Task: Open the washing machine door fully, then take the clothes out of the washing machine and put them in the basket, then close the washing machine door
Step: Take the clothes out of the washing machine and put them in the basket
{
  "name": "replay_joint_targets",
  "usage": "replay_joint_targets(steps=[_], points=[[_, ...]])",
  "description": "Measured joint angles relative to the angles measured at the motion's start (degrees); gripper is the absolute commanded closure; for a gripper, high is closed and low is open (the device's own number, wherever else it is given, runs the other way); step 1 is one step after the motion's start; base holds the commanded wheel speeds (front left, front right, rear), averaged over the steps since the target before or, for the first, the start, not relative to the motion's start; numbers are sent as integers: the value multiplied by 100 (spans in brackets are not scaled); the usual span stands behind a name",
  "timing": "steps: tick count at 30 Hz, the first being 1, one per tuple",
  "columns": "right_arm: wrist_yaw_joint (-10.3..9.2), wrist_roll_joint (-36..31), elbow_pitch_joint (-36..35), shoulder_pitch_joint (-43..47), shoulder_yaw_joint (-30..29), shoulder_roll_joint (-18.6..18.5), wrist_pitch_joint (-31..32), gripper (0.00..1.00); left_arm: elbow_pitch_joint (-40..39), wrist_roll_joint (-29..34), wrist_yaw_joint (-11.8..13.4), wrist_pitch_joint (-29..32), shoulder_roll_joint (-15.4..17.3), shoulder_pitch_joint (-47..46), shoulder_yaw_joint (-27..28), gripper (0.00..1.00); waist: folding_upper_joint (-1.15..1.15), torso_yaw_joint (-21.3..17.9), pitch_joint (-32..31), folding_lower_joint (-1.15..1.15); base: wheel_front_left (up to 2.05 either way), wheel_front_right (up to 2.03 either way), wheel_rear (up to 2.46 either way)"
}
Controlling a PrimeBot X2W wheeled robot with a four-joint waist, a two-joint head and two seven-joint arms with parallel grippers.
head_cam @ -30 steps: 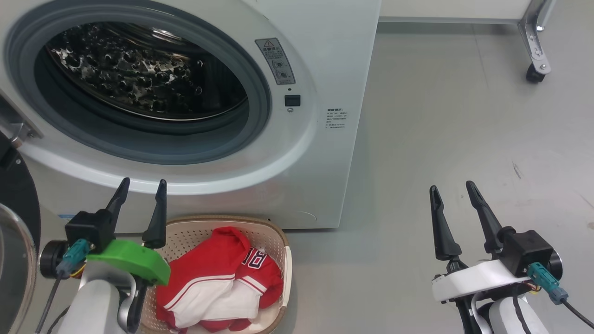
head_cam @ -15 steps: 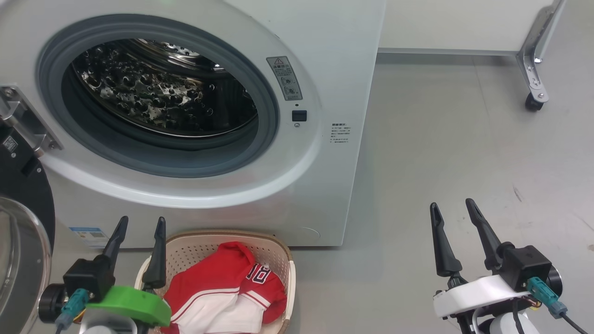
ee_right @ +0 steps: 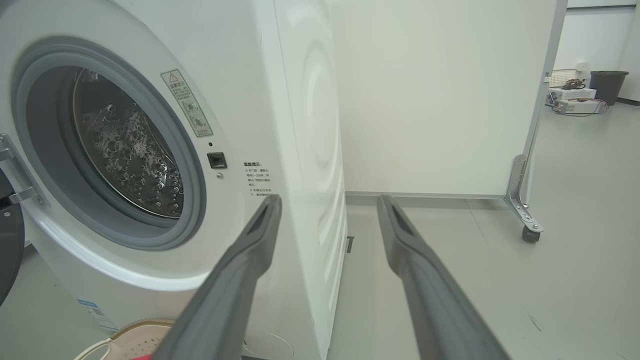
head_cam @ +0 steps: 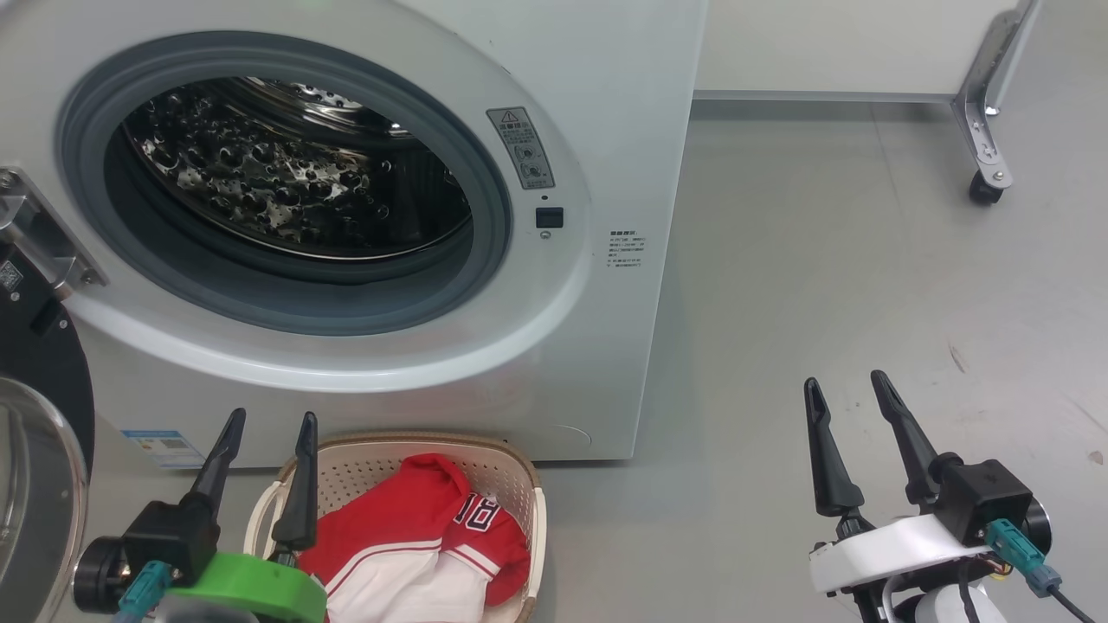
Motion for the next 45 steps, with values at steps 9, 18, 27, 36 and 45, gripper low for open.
replay_joint_targets(steps=[9,18,27,36,45], points=[[0,0,-34,15,-11,1,0,0,-193,71,0,0,-35,69,2,0,0,-20,36,0,0,0,0],[1,0,-58,19,-14,2,0,0,-289,85,0,0,-48,171,11,0,0,-14,52,0,0,0,0],[7,-1,-64,20,-15,2,0,0,-361,101,-1,0,-58,193,51,0,0,-11,52,0,0,0,0],[7,0,-88,23,-15,3,0,0,-413,135,-1,0,-65,200,47,0,0,-11,74,0,0,0,0],[7,-1,-111,23,-15,3,0,0,-435,142,-2,0,-71,231,47,0,0,-5,121,0,-5,5,0]])
